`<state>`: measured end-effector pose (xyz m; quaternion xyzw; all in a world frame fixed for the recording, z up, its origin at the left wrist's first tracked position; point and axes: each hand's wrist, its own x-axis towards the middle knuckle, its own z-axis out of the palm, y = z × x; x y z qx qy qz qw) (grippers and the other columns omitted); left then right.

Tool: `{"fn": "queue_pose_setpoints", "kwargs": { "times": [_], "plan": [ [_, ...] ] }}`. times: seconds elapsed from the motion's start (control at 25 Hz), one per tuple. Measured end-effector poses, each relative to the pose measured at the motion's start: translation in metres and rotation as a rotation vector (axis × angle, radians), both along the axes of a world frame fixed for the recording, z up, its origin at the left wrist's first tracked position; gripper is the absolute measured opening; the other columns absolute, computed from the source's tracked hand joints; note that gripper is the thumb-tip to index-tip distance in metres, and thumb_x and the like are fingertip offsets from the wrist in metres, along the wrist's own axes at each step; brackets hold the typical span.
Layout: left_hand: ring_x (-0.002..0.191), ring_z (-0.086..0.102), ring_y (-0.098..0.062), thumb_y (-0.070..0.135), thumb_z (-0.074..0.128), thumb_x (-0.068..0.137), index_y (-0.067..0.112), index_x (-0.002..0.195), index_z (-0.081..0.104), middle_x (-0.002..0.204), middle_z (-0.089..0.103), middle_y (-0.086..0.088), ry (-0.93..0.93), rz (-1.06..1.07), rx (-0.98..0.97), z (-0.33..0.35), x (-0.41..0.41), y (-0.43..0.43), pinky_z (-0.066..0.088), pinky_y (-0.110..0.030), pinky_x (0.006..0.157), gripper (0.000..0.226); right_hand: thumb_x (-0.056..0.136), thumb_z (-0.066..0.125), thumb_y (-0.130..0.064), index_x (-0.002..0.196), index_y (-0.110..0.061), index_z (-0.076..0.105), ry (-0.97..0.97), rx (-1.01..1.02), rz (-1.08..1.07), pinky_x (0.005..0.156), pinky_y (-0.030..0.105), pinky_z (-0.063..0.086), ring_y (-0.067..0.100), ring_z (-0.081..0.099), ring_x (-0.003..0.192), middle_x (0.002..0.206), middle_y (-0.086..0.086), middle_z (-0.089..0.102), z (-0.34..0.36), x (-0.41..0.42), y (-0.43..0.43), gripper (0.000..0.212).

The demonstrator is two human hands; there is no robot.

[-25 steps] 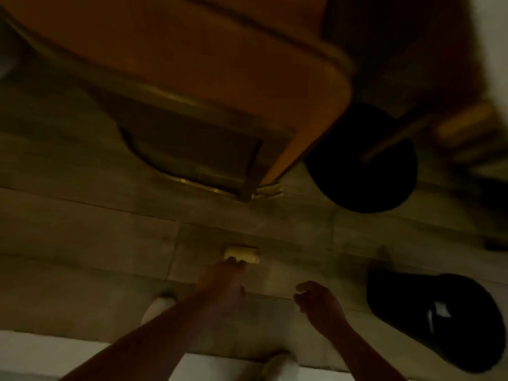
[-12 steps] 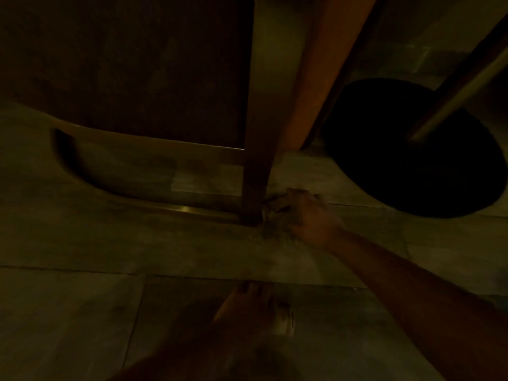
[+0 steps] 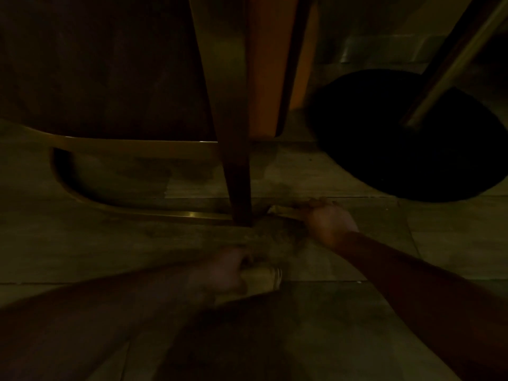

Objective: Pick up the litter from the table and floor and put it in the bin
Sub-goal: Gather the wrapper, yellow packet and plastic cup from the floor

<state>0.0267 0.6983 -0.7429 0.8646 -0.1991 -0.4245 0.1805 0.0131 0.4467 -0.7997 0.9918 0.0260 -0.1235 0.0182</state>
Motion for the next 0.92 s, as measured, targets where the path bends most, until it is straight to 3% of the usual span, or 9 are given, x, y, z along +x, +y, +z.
{"fn": "queue_pose_setpoints", "kwargs": {
  "times": [0.08,0.16,0.24,0.32,0.48,0.6,0.68,0.8,0.92],
  "plan": [
    [0.123,0.053,-0.022,0.012,0.077,0.078,0.014,0.138,0.048,0.138,0.052,-0.005,0.022,0.069,0.011,-0.002,-0.001,-0.001,0.047,-0.027,0.090,0.066,0.094,0.051,-0.028,0.120,-0.022,0.058,0.045,0.095,-0.057,0.082,0.036,0.053,0.024,0.060,0.104,0.118,0.005,0.061,0.009,-0.012,-0.004,0.028],
    [0.117,0.057,-0.021,0.016,0.083,0.071,0.014,0.134,0.053,0.130,0.058,-0.004,0.059,0.189,-0.074,0.002,0.008,0.001,0.049,-0.029,0.089,0.069,0.094,0.053,-0.028,0.101,-0.025,0.062,0.072,0.424,-0.290,0.066,0.029,0.052,0.018,0.063,0.084,0.094,-0.001,0.064,0.032,-0.025,-0.003,0.011],
    [0.113,0.061,-0.023,0.029,0.092,0.053,0.016,0.133,0.053,0.127,0.062,-0.004,0.232,0.324,-0.195,0.005,-0.002,0.002,0.053,-0.039,0.093,0.089,0.091,0.061,-0.023,0.090,-0.028,0.061,-0.009,0.805,-0.539,0.057,0.025,0.049,0.016,0.066,0.070,0.082,-0.004,0.064,0.060,-0.046,0.000,0.005],
    [0.116,0.061,-0.028,0.038,0.095,0.039,0.020,0.139,0.047,0.132,0.060,-0.005,0.289,0.472,-0.282,0.002,0.011,-0.005,0.054,-0.049,0.094,0.113,0.088,0.066,-0.021,0.092,-0.021,0.065,-0.063,1.019,-0.629,0.054,0.024,0.051,0.017,0.069,0.063,0.084,-0.001,0.068,0.088,-0.068,0.005,0.004],
    [0.116,0.060,-0.023,0.025,0.088,0.065,0.017,0.135,0.052,0.129,0.061,-0.003,0.262,0.601,-0.474,0.017,0.002,-0.048,0.052,-0.044,0.097,0.078,0.085,0.067,-0.019,0.106,-0.010,0.068,0.068,1.606,-0.787,0.063,0.033,0.057,0.025,0.072,0.074,0.096,0.010,0.075,0.111,-0.103,0.013,0.023],
    [0.105,0.066,-0.024,0.019,0.074,0.081,0.015,0.124,0.061,0.116,0.070,-0.007,0.506,0.764,-0.661,0.041,0.000,-0.075,0.055,-0.042,0.090,0.045,0.085,0.068,-0.022,0.112,-0.013,0.067,0.174,1.651,-0.861,0.075,0.038,0.057,0.025,0.072,0.083,0.103,0.009,0.076,0.103,-0.111,0.015,0.029],
    [0.107,0.066,-0.025,0.021,0.071,0.083,0.017,0.121,0.061,0.117,0.070,-0.006,0.552,0.748,-0.675,0.048,-0.001,-0.084,0.054,-0.045,0.091,0.040,0.086,0.068,-0.028,0.111,-0.013,0.068,0.198,1.651,-0.905,0.073,0.036,0.057,0.022,0.070,0.080,0.103,0.008,0.076,0.097,-0.112,0.016,0.029],
    [0.108,0.064,-0.022,0.029,0.080,0.075,0.022,0.116,0.058,0.119,0.066,-0.001,0.404,0.679,-0.632,0.050,-0.005,-0.085,0.054,-0.047,0.093,0.047,0.086,0.068,-0.035,0.111,-0.011,0.067,0.255,1.658,-0.891,0.068,0.033,0.055,0.020,0.067,0.076,0.093,0.009,0.073,0.095,-0.110,0.024,0.035],
    [0.103,0.065,-0.021,0.027,0.081,0.074,0.021,0.123,0.058,0.117,0.066,-0.001,0.279,0.696,-0.602,0.045,-0.007,-0.085,0.057,-0.041,0.081,0.055,0.086,0.067,-0.039,0.109,-0.011,0.066,0.274,1.581,-0.869,0.067,0.035,0.056,0.024,0.066,0.078,0.092,0.012,0.073,0.094,-0.107,0.030,0.037]
  ]
}}
